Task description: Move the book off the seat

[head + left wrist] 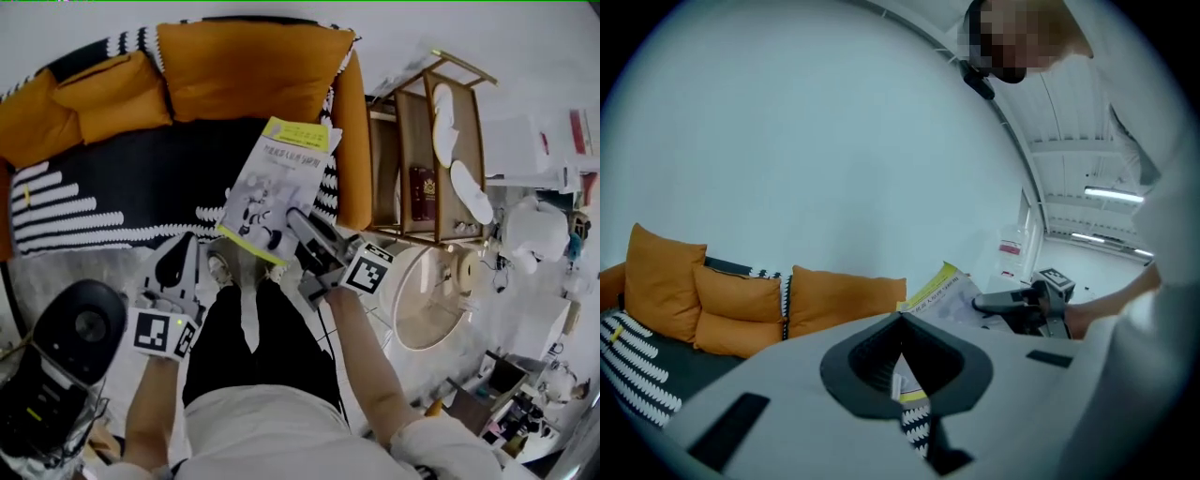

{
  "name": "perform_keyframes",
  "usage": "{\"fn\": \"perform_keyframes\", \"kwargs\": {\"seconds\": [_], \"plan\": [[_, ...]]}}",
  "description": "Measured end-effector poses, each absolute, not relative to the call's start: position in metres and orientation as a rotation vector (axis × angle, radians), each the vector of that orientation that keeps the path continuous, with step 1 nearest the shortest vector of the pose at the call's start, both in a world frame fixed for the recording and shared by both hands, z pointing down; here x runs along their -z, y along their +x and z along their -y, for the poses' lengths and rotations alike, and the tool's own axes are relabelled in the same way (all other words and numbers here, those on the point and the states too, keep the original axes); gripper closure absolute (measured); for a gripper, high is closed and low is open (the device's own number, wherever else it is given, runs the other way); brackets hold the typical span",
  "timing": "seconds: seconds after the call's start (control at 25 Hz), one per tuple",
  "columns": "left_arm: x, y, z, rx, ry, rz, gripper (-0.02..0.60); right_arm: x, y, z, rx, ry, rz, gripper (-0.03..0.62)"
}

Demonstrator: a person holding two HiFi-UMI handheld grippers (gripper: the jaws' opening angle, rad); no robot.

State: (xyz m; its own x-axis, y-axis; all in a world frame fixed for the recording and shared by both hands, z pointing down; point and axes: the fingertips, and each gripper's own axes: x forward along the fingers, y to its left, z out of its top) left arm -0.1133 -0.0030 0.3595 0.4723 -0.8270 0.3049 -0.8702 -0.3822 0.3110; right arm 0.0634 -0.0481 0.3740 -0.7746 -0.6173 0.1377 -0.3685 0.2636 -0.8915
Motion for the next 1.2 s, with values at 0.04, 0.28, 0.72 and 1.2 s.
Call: {"fn": "perform_keyframes", "kwargs": {"seconds": [0.04, 0.28, 0.72, 1.2], "plan": [[-0.364, -0.114, 0.006, -0.130, 2.294, 1.437, 0.565, -0.379, 0.064, 0.051, 1.523, -0.901, -2.297, 0.500], [-0.383, -0.137, 0.016, -0.108, 2.194, 1.534, 0.565, -0.386, 0.061, 0.075, 1.559, -0.859, -2.266, 0.500], [-0.499, -0.278, -0.069, 0.014, 1.845, 1.972, 0.565, -0.470, -0.102, 0.071, 1.644, -0.361, -2.564, 0.500], [-0.441, -0.205, -0.034, 0.097, 2.089, 1.753, 0.565, -0.364, 0.009, 0.053, 1.433, -0.551, -2.399, 0.499]]}}
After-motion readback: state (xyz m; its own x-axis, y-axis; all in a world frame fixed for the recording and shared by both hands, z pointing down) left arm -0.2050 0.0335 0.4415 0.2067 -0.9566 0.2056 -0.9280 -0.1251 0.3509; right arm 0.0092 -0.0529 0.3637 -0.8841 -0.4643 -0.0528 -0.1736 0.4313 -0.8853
